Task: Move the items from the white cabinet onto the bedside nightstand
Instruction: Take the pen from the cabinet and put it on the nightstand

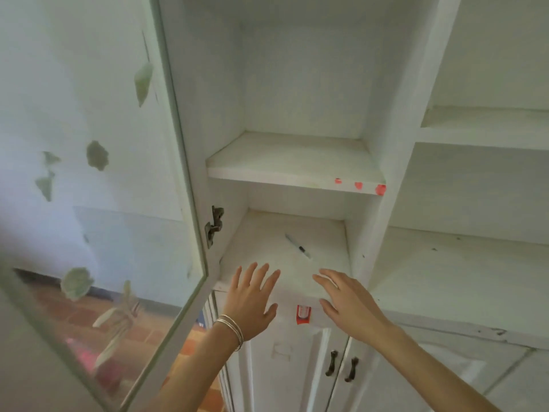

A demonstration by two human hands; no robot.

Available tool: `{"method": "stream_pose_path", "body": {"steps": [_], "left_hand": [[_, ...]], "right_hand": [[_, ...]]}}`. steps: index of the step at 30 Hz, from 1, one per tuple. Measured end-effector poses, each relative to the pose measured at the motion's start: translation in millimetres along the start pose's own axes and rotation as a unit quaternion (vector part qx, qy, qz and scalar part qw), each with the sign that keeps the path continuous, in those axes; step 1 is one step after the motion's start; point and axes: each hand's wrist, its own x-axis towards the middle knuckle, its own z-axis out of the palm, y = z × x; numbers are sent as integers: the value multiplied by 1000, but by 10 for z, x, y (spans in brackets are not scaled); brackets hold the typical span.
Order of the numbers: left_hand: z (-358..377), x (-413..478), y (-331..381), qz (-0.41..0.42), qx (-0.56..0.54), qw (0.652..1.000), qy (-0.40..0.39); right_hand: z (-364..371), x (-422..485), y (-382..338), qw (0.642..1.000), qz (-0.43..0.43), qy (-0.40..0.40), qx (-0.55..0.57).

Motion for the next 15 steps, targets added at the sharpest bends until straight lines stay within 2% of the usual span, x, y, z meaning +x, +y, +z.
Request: {"method": "stream_pose_path", "body": {"steps": [5, 10, 15], "left_hand": [[357, 375, -151, -21, -35, 998, -53], [707, 456, -236, -17, -26, 994, -106], [870, 498, -284, -12, -41, 995, -87]], "right_hand": [[311, 509, 186, 999, 45, -31, 5], [593, 952, 388, 996, 64, -62, -27], [789, 1346, 536, 993, 68, -91, -28]]}}
